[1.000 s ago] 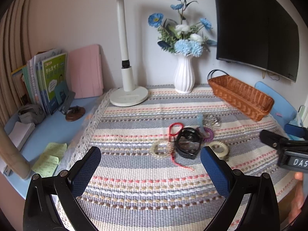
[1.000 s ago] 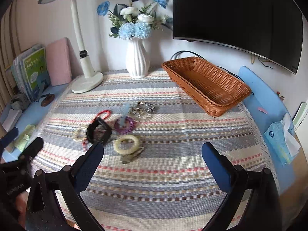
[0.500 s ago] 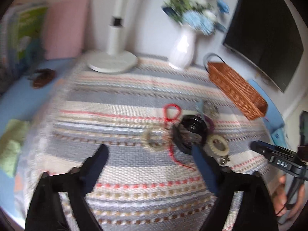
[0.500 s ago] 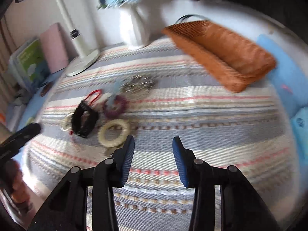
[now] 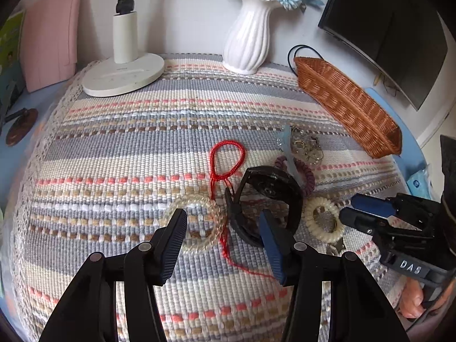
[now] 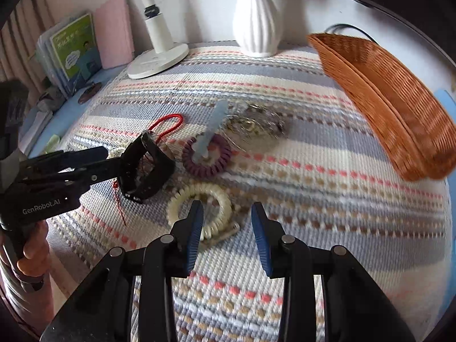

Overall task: Organize jewelry
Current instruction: 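Grasp the black watch with the left gripper while the right gripper grasps the cream spiral hair tie, then carry the watch in the left gripper over the basket while the right gripper carries the hair tie there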

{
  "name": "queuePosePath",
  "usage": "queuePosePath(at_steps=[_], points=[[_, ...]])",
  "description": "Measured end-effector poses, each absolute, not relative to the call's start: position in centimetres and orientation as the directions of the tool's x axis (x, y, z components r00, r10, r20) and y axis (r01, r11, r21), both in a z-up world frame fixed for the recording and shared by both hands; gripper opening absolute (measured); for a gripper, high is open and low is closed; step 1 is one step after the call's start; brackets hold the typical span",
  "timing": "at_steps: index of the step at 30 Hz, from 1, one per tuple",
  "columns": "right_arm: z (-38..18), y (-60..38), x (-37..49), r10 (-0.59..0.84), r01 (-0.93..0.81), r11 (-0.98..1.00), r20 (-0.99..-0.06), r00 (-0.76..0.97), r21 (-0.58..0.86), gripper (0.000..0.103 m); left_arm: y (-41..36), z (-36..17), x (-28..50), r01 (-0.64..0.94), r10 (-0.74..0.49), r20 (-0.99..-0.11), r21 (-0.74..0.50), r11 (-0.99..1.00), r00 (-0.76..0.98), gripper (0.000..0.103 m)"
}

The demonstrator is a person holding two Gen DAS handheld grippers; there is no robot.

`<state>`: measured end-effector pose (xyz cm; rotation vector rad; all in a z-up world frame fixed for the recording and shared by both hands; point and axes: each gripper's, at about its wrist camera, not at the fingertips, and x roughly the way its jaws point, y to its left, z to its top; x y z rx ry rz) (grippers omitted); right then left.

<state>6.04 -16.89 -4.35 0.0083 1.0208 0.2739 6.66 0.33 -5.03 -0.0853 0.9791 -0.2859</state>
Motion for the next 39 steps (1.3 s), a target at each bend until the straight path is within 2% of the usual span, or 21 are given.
queuePosePath(at_steps=[2, 3, 6, 8, 10, 12, 14, 19, 33, 36, 39], points=[[-4.7, -16.2, 6.6, 0.221, -0.240, 0.964, -0.845, 0.487, 0.114, 0.038, -0.1, -5.3, 7.3, 0.195, -0.251, -0.815, -0.172, 0.966, 0.522, 0.053], [-5.0, -16.0, 6.9, 0.216, -0.246, 0.964, -0.849, 0.483, 0.105, 0.036, -0.3, -5.4, 7.5, 0.195, -0.241, -0.818, -0.161, 0.968, 0.522, 0.048], [-5.8, -15.1, 7.1, 0.170, -0.257, 0.965, -0.860, 0.480, 0.047, 0.027, -0.7, -6.0, 8.3, 0.199, -0.230, -0.831, -0.147, 0.969, 0.507, 0.035], [-6.0, -14.6, 6.8, 0.135, -0.263, 0.965, -0.854, 0.502, -0.002, 0.017, -1.1, -6.2, 8.4, 0.209, -0.228, -0.833, -0.139, 0.968, 0.503, 0.031], [-6.0, -14.5, 6.6, 0.131, -0.266, 0.964, -0.852, 0.508, -0.011, 0.015, -1.7, -6.3, 8.5, 0.217, -0.214, -0.836, -0.117, 0.969, 0.505, 0.031], [-6.0, -14.6, 6.6, 0.130, -0.265, 0.964, -0.848, 0.513, -0.012, 0.014, -2.3, -6.4, 8.7, 0.215, -0.198, -0.837, -0.099, 0.972, 0.510, 0.023], [-6.0, -15.0, 6.6, 0.145, -0.259, 0.966, -0.846, 0.512, 0.008, 0.013, -2.6, -6.4, 8.8, 0.210, -0.172, -0.834, -0.068, 0.975, 0.524, 0.019], [-4.8, -16.8, 5.9, 0.181, -0.231, 0.971, -0.824, 0.537, 0.063, 0.013, -2.5, -5.8, 8.0, 0.225, -0.193, -0.823, -0.081, 0.971, 0.534, 0.019], [0.2, -22.6, 2.9, 0.197, -0.139, 0.980, -0.738, 0.646, 0.140, 0.013, -3.9, 0.7, 3.8, 0.368, -0.409, -0.727, -0.227, 0.902, 0.552, 0.019], [0.1, -24.0, 2.5, 0.194, -0.111, 0.981, -0.738, 0.646, 0.161, 0.013, -4.7, -0.1, 3.8, 0.370, -0.393, -0.747, -0.210, 0.905, 0.536, 0.019], [-0.4, -25.1, 2.1, 0.192, -0.090, 0.980, -0.745, 0.639, 0.176, 0.013, -5.3, -3.3, 4.4, 0.353, -0.385, -0.798, -0.232, 0.906, 0.463, 0.019]])
